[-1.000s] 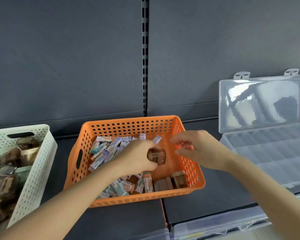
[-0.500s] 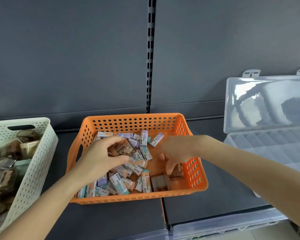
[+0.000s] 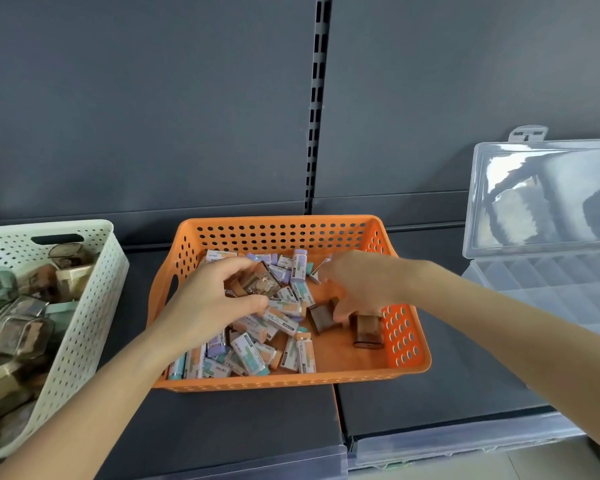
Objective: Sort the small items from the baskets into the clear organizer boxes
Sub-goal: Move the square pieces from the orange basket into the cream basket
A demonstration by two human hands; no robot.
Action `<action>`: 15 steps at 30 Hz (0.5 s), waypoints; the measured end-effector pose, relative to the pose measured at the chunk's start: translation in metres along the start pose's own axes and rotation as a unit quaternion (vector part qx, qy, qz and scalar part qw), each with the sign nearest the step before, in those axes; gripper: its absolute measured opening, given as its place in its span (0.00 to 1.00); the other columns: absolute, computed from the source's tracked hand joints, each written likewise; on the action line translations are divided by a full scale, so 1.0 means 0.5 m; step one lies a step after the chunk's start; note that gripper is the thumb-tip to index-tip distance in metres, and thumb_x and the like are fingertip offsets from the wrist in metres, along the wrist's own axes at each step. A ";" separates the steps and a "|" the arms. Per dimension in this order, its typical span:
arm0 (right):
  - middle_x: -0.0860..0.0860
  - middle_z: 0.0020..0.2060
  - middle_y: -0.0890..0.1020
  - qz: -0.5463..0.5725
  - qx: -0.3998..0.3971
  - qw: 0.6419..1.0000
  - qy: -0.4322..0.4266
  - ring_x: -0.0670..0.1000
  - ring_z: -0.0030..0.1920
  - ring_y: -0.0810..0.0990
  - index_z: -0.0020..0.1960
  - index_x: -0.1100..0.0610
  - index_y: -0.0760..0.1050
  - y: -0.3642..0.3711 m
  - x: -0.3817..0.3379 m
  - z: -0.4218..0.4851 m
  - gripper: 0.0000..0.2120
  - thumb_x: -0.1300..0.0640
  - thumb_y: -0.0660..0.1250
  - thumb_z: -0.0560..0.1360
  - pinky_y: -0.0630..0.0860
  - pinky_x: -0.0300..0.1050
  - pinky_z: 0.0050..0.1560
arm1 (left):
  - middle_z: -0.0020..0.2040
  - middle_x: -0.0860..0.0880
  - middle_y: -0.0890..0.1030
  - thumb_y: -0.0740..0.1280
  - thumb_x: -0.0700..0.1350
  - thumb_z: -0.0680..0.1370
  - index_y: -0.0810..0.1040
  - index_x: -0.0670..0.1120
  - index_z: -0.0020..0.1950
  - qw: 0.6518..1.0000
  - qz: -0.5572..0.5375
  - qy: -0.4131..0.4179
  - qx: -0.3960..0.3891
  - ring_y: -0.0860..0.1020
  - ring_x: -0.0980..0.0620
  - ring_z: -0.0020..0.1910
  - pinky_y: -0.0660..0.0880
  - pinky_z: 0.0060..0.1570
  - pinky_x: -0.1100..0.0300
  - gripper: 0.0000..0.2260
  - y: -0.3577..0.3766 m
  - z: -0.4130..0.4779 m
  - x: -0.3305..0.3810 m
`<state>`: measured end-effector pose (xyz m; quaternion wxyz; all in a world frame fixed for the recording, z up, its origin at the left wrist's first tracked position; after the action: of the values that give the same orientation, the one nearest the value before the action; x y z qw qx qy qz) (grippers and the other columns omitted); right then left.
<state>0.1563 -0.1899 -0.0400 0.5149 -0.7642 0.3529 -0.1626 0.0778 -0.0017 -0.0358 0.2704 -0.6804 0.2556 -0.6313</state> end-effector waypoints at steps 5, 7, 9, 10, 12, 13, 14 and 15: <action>0.47 0.61 0.74 -0.019 -0.090 0.995 -0.025 0.47 0.50 0.77 0.69 0.51 0.64 0.009 -0.008 -0.023 0.35 0.46 0.76 0.67 0.71 0.37 0.44 | 0.54 0.69 0.70 0.73 0.49 0.72 0.71 0.53 0.69 1.000 0.002 -0.001 -0.006 0.69 0.68 0.54 0.64 0.53 0.70 0.26 0.002 0.001 -0.002; 0.46 0.60 0.73 -0.024 -0.113 0.993 -0.029 0.49 0.54 0.76 0.71 0.50 0.59 0.028 -0.016 -0.021 0.39 0.49 0.76 0.67 0.72 0.40 0.46 | 0.57 0.65 0.71 0.73 0.49 0.72 0.71 0.54 0.68 1.000 0.001 -0.006 -0.009 0.69 0.64 0.57 0.64 0.55 0.66 0.26 0.001 0.001 -0.003; 0.47 0.55 0.76 -0.010 -0.110 0.994 -0.025 0.49 0.50 0.78 0.69 0.50 0.61 0.039 -0.012 -0.010 0.34 0.52 0.74 0.69 0.78 0.44 0.46 | 0.54 0.67 0.72 0.73 0.49 0.72 0.72 0.54 0.67 1.000 0.001 -0.003 -0.008 0.70 0.65 0.54 0.65 0.50 0.69 0.25 0.000 0.004 -0.004; 0.48 0.52 0.77 -0.004 -0.102 0.995 -0.022 0.50 0.48 0.79 0.67 0.51 0.63 0.037 -0.008 -0.006 0.30 0.53 0.73 0.70 0.80 0.47 0.46 | 0.52 0.68 0.71 0.73 0.49 0.72 0.72 0.54 0.67 1.000 0.001 -0.003 -0.005 0.70 0.66 0.53 0.65 0.48 0.71 0.24 -0.001 0.005 -0.005; 0.50 0.50 0.78 0.010 -0.092 0.996 -0.012 0.51 0.46 0.79 0.64 0.52 0.65 0.033 0.002 -0.002 0.25 0.53 0.71 0.71 0.81 0.50 0.47 | 0.51 0.69 0.70 0.73 0.48 0.72 0.72 0.54 0.67 1.000 0.000 -0.005 0.001 0.70 0.66 0.53 0.63 0.47 0.72 0.24 -0.003 0.007 -0.006; 0.50 0.52 0.78 0.016 -0.088 0.996 -0.011 0.51 0.47 0.79 0.64 0.52 0.64 0.033 0.002 -0.003 0.26 0.52 0.71 0.71 0.81 0.49 0.47 | 0.51 0.69 0.69 0.73 0.47 0.72 0.72 0.53 0.67 1.000 0.001 -0.008 0.004 0.70 0.65 0.54 0.63 0.49 0.71 0.24 -0.004 0.007 -0.007; 0.49 0.54 0.77 0.017 -0.084 0.996 -0.014 0.51 0.49 0.79 0.66 0.51 0.63 0.035 -0.002 -0.006 0.28 0.50 0.72 0.71 0.80 0.48 0.49 | 0.51 0.70 0.69 0.73 0.47 0.72 0.72 0.53 0.68 1.000 0.002 -0.010 0.005 0.70 0.65 0.55 0.63 0.50 0.70 0.24 -0.005 0.007 -0.008; 0.49 0.58 0.76 0.011 -0.078 0.997 -0.019 0.51 0.52 0.78 0.68 0.51 0.62 0.038 -0.007 -0.009 0.31 0.49 0.72 0.70 0.79 0.47 0.51 | 0.51 0.70 0.69 0.73 0.47 0.72 0.72 0.53 0.68 1.000 0.001 -0.011 0.005 0.70 0.64 0.55 0.64 0.50 0.69 0.24 -0.006 0.006 -0.008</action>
<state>0.1442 -0.1947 -0.0552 0.4622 -0.8007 0.3634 -0.1145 0.0803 0.0031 -0.0369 0.2772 -0.6857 0.2505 -0.6247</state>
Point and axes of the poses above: each hand's wrist, its own z-axis towards the middle knuckle, its own y-axis out of the palm, x = y × z, the point moved 4 cm from there along z, towards the middle knuckle
